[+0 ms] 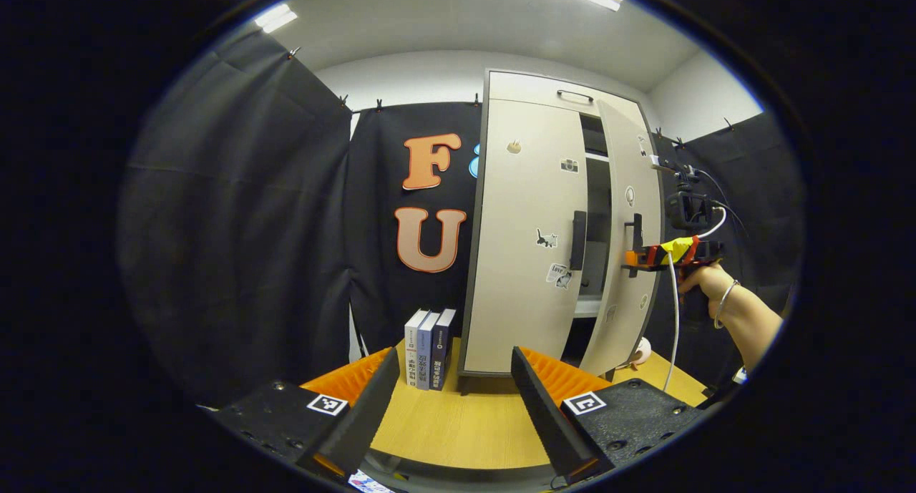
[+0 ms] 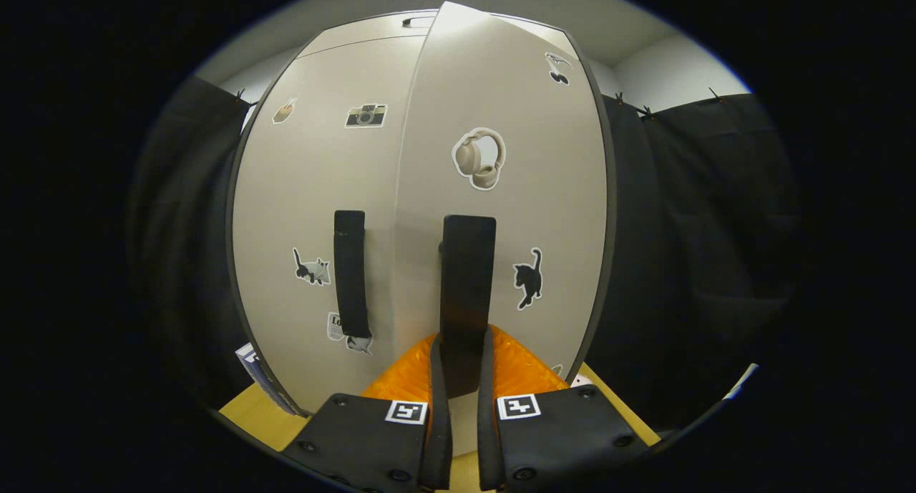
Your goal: Open the right door of the double-door shoe cabinet with the right hand, and open the left door with the left hand.
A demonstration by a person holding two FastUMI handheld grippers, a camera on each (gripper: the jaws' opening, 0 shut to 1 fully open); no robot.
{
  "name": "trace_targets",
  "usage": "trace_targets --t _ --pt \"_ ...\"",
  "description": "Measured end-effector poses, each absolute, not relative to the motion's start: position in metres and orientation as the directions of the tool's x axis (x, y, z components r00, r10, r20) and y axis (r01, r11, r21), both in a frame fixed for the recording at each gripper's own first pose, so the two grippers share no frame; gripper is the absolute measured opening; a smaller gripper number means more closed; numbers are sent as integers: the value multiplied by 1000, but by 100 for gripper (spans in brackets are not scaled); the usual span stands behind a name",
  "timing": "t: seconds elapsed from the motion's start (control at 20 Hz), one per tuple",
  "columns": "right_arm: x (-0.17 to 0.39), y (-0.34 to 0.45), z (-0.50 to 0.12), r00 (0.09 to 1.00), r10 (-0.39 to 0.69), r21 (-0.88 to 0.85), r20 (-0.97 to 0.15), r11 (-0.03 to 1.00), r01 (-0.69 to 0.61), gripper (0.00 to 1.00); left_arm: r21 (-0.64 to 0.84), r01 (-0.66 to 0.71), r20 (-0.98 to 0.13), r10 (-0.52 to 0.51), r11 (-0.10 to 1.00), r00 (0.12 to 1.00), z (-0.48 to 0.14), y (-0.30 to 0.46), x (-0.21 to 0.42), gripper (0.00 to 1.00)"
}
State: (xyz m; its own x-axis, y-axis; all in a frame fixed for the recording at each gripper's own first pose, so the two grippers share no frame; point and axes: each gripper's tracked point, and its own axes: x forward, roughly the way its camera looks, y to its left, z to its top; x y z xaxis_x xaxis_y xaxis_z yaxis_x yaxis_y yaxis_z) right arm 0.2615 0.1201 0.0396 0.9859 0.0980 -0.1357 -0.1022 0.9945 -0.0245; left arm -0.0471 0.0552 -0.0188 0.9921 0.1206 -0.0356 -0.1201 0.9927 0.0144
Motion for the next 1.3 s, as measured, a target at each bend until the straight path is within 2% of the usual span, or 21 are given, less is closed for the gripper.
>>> trace_targets --t 0.55,0.85,0.9,0.95,1.25,1.3 --pt "242 105 39 979 163 19 -124 987 -162 22 33 -129 -26 130 991 991 -10 19 -67 94" --pt "227 78 39 979 175 -71 -102 981 -182 22 10 -151 -29 152 988 988 -10 -2 -65 94" --pt "225 72 42 980 178 -61 -89 981 -183 21 7 -154 -32 154 988 988 -11 -7 -63 94" --pt "220 71 43 981 180 -39 -78 982 -183 9 4 -154 -33 154 988 987 -11 -12 -62 94" --pt "217 60 39 972 207 -14 -116 978 -210 8 -5 -114 -24 114 993 993 -2 -57 -50 96" --pt "217 57 39 971 208 -15 -119 977 -211 8 0 -112 -21 112 994 994 -1 -62 -49 92"
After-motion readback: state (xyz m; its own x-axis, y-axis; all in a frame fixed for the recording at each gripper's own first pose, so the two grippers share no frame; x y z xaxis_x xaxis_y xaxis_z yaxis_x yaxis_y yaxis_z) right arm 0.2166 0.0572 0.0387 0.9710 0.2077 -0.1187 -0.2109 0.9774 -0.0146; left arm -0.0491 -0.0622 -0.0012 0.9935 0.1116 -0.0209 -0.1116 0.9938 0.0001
